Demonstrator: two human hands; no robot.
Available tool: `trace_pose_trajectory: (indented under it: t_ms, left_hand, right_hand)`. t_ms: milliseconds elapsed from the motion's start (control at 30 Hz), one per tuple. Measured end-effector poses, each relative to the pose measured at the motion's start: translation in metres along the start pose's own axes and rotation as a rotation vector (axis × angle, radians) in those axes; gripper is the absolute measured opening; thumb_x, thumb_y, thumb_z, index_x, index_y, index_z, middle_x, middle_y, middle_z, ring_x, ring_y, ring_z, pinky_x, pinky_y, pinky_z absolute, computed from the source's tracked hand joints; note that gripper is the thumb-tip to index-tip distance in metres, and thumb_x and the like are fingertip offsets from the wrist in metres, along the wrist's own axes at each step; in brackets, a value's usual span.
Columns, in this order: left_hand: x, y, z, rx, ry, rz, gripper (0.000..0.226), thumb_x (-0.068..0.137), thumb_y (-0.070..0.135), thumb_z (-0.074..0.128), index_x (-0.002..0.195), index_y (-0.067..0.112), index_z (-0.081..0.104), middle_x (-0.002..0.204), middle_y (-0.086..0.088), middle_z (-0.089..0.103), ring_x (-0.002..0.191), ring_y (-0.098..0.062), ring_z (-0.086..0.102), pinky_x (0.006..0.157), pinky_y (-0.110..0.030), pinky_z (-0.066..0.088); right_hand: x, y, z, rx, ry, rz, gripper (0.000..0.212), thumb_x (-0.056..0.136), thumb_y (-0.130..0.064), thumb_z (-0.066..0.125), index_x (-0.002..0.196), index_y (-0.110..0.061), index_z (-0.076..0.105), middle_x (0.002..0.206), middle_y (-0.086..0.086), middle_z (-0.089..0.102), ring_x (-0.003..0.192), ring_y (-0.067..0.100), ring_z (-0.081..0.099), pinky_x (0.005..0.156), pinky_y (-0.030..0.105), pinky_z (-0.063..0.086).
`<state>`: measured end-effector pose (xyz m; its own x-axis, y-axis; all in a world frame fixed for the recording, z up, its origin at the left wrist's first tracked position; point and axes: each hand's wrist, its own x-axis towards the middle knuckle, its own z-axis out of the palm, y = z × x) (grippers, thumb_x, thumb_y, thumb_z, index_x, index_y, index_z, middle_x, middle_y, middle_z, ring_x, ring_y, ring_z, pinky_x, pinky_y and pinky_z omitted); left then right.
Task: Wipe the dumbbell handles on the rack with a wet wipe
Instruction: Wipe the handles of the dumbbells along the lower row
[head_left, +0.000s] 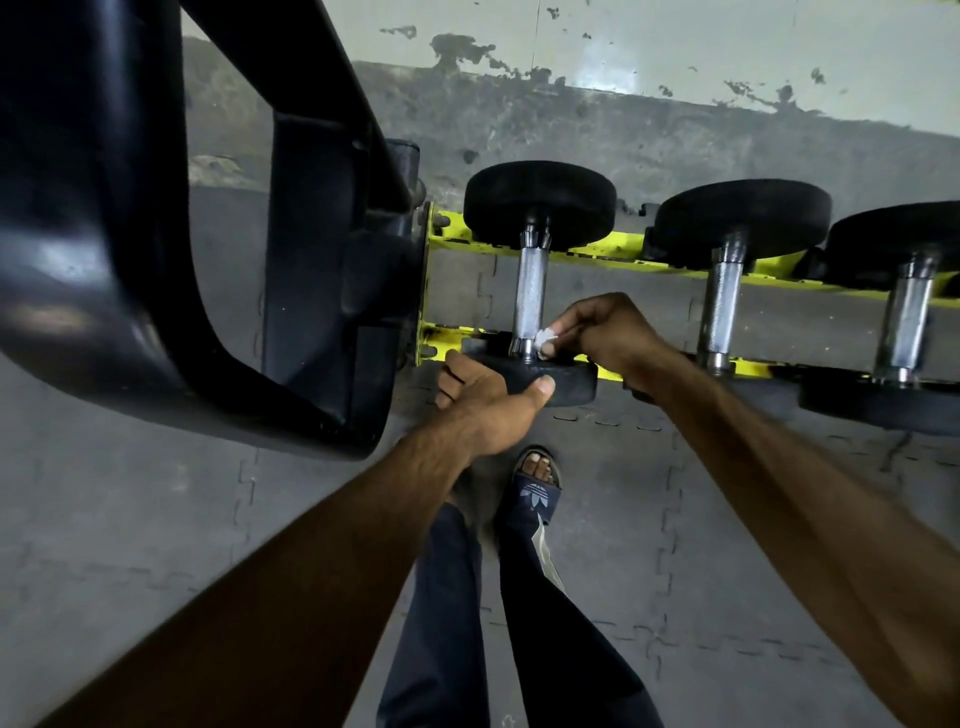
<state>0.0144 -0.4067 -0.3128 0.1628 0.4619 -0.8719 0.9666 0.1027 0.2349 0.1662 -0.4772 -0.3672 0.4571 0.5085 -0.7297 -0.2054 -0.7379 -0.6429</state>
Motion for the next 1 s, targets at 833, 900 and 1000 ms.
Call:
trace_pose_trajectory:
  t_ms: [833,900,1000]
  left_hand:
    - [0.005,-0.008,0.002,0.019,-0.042,0.062,0.123,0.082,0.067,0.062,0.152,0.004,-0.018,0.163,-0.015,0.001,0.15,-0.032,0.006,0.122,-0.046,0.014]
    - [0.006,-0.008,0.001,0.022,-0.046,0.058,0.121,0.082,0.068,0.062,0.152,0.005,-0.012,0.162,-0.014,0.004,0.149,-0.032,0.009,0.122,-0.046,0.016]
    - [0.006,-0.009,0.002,0.008,-0.021,0.063,0.118,0.081,0.067,0.064,0.153,0.005,-0.007,0.16,-0.014,0.009,0.148,-0.031,0.013,0.121,-0.046,0.019]
  right_hand:
    - [0.014,-0.014,0.001,-0.297,0.178,-0.65,0.015,0.073,-0.007,0.085,0.086,-0.007,0.078,0.083,0.005,0.069,0.072,0.009,0.067,0.067,0.025,0.056]
    - [0.015,-0.016,0.004,-0.291,0.24,-0.678,0.014,0.075,-0.007,0.084,0.087,-0.008,0.078,0.083,0.005,0.068,0.071,0.005,0.065,0.067,0.019,0.053]
    - [0.004,-0.013,0.002,-0.433,-0.067,-0.71,0.011,0.074,-0.005,0.084,0.083,-0.007,0.08,0.081,0.002,0.071,0.073,0.005,0.067,0.07,0.024,0.056]
